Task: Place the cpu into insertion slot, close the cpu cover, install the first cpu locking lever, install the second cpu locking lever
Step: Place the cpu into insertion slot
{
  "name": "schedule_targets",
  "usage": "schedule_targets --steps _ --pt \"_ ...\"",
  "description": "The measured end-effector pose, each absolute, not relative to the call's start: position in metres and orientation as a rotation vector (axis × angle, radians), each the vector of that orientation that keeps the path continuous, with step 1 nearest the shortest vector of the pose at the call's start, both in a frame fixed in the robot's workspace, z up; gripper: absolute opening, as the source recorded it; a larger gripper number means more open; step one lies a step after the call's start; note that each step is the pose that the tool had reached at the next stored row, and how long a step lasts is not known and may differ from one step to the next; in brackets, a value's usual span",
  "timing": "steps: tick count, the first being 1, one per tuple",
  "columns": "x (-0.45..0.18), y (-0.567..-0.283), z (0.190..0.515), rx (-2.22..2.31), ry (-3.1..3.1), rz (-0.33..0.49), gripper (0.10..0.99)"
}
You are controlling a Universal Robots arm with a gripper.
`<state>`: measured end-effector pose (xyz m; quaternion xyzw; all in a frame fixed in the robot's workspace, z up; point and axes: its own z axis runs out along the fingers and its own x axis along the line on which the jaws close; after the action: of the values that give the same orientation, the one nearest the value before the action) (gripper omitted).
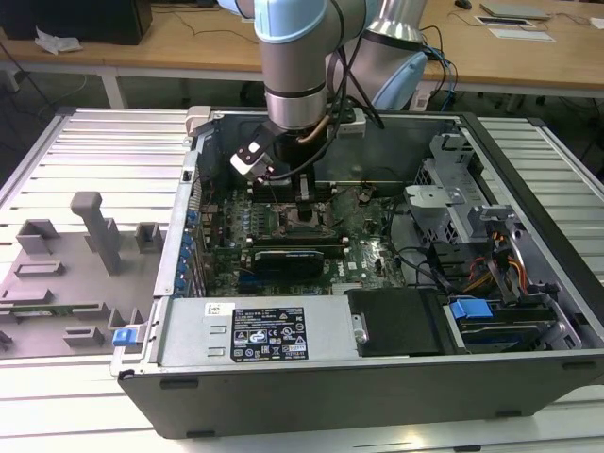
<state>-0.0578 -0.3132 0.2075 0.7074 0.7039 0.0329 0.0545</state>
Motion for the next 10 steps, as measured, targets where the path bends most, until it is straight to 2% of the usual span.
schedule_targets --steps 5,10 --pt "-0.058 -0.313 0.210 2.152 2.141 0.093 0.106" --pt "-0.058 -0.313 0.228 2.152 2.141 0.093 0.106"
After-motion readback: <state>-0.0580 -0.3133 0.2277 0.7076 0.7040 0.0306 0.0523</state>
